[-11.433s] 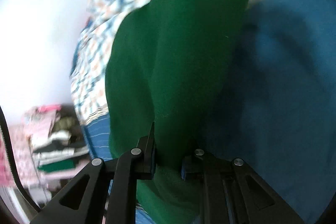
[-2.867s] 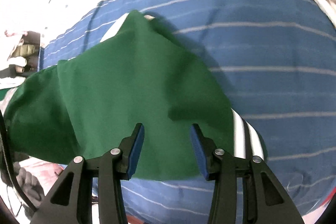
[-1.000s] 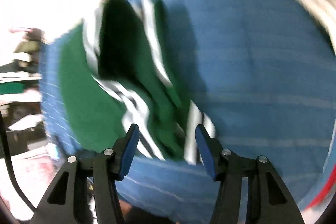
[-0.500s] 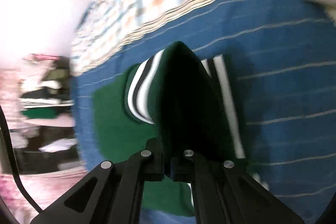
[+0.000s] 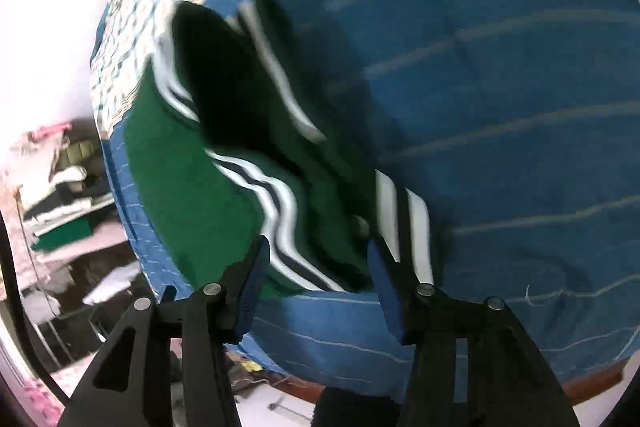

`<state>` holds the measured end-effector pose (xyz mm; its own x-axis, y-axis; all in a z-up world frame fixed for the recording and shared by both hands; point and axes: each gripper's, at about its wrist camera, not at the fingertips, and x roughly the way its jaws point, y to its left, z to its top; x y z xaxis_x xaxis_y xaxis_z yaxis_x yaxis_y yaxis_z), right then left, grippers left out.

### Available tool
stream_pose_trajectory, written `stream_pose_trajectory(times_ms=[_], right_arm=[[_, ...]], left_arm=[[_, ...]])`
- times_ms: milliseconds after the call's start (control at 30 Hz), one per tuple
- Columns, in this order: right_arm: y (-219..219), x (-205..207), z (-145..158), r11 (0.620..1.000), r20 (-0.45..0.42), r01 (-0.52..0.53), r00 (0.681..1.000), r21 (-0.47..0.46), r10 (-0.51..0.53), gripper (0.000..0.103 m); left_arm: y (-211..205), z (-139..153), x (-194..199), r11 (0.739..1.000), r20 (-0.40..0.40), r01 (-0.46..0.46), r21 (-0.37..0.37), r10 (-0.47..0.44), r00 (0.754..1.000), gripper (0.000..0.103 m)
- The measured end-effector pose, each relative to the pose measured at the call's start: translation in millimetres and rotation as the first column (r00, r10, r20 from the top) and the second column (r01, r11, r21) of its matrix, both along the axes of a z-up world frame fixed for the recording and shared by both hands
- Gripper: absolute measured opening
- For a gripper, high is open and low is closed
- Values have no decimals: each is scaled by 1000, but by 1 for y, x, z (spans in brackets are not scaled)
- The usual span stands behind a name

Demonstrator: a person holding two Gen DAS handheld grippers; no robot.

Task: Fold large clothes

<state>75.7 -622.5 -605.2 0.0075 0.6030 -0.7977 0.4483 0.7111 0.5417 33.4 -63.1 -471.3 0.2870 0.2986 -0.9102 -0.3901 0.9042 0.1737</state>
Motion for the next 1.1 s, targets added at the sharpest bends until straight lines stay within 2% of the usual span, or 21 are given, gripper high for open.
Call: stream_pose_trajectory(times_ms=[67, 167, 200, 233, 267, 400, 467, 533, 600, 667, 700, 767, 833, 900, 933, 967, 1000, 1100], right_arm=[[11, -1, -12, 999, 56, -35, 998, 17, 34, 60], [35, 6, -30, 988, 52, -152, 987, 16, 151, 61], [50, 11, -31, 983, 47, -182, 982, -19, 183, 53], [54, 9, -29, 982, 58, -185, 980, -46, 188, 37], [56, 9, -26, 982, 73, -183, 980, -38, 185, 5], [56, -3, 8, 991, 125, -129, 983, -24, 131, 5], [42, -13, 26, 996, 134, -88, 987, -14, 89, 5], [30, -21, 32, 999, 117, -45, 992, -16, 47, 5], [18, -23, 23, 999, 77, -24, 997, -30, 27, 5], [2, -34, -9, 998, -9, -11, 1000, -54, 11, 5], [2, -35, -27, 996, -43, -40, 998, -78, 37, 5], [8, -28, -46, 990, -71, -104, 993, -96, 98, 6], [12, -14, -43, 988, -88, -138, 987, -69, 132, 12], [7, -3, -23, 984, -66, -154, 987, -89, 149, 37], [4, 2, -12, 982, -39, -156, 987, -108, 153, 44], [-1, 9, 4, 979, 14, -152, 988, -136, 155, 55], [-5, 16, 16, 979, 59, -143, 986, -146, 153, 60], [-9, 48, 38, 987, 192, -124, 971, -102, 141, 62]], left_arm=[[-7, -1, 3, 1000, -10, 14, 4, -14, 1000, 103], [-16, -1, 7, 999, -14, 42, 27, -42, 999, 103], [-18, 0, 8, 998, -15, 53, 35, -52, 999, 103], [-21, 2, 8, 997, -14, 60, 40, -60, 998, 103], [-24, 4, 9, 997, -13, 63, 43, -63, 998, 103], [-31, 20, 11, 996, 16, 85, 34, -85, 996, 103], [-37, 26, 14, 993, 26, 106, 43, -107, 994, 103], [-42, 23, 19, 992, 28, 119, 48, -120, 992, 103], [-44, 13, 27, 991, 20, 123, 54, -124, 992, 103], [-48, -15, 39, 987, -46, 138, 78, -135, 990, 103], [-49, -28, 44, 986, -70, 148, 74, -142, 987, 103], [-47, -37, 50, 985, -99, 150, 89, -141, 985, 103], [-42, -29, 55, 988, -85, 138, 65, -132, 988, 103], [-40, -18, 58, 990, -74, 132, 58, -127, 989, 103], [-40, -11, 61, 989, -63, 132, 59, -128, 990, 103], [-41, -2, 65, 989, -45, 132, 60, -130, 991, 103], [-41, 5, 70, 990, -25, 130, 63, -128, 991, 103], [-45, 17, 95, 989, 13, 130, 77, -132, 991, 103]])
